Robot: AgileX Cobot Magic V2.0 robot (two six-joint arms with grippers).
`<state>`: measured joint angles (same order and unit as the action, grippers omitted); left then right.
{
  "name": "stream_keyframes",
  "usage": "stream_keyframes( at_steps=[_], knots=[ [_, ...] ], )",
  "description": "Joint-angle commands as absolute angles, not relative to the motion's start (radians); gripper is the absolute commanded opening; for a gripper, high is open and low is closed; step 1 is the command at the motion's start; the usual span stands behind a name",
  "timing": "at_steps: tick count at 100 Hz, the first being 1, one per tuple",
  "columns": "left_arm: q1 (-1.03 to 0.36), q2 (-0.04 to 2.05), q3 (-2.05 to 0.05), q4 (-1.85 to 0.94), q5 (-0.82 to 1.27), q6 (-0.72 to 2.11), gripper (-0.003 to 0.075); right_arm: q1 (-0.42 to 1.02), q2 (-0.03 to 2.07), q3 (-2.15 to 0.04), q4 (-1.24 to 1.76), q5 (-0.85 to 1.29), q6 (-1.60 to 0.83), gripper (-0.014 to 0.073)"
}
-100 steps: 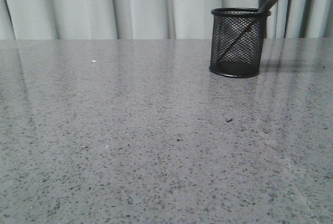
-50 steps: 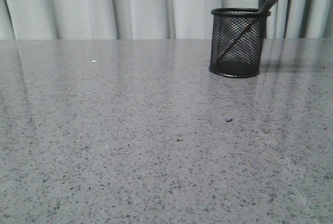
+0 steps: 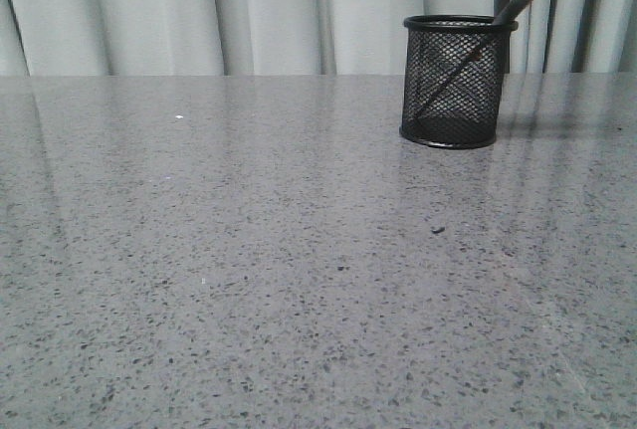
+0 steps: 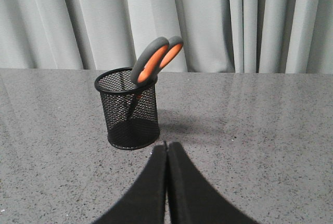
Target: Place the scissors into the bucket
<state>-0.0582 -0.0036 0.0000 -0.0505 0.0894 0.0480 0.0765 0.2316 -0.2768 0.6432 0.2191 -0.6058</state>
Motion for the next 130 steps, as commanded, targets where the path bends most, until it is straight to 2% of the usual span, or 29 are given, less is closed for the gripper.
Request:
stream_keyframes(
  at_steps=[1, 60, 81, 103, 113, 130],
  knots=[
    [-0.054, -0.03, 0.017, -0.061, 0.009, 0.036, -0.002, 0.076, 0.239, -0.302, 0.654, 0.15, -0.616, -0.0049],
    [-0.054, -0.03, 0.017, -0.061, 0.009, 0.036, -0.002, 0.076, 0.239, -0.298, 0.607, 0.138, -0.612, -0.0049],
    [-0.054, -0.03, 0.017, -0.061, 0.009, 0.036, -0.002, 0.064, 0.23, -0.193, 0.161, -0.025, -0.193, -0.0049],
    [-0.054, -0.03, 0.017, -0.061, 0.009, 0.036, -0.002, 0.031, 0.083, -0.031, 0.125, -0.023, -0.183, -0.0049],
    [-0.054, -0.03, 0.017, -0.061, 0.009, 0.036, -0.002, 0.021, 0.005, 0.037, 0.051, 0.0, -0.087, -0.0049],
    [-0.054, -0.028, 0.017, -0.061, 0.009, 0.036, -0.002, 0.015, -0.028, 0.037, -0.032, 0.122, -0.022, -0.0049]
  ],
)
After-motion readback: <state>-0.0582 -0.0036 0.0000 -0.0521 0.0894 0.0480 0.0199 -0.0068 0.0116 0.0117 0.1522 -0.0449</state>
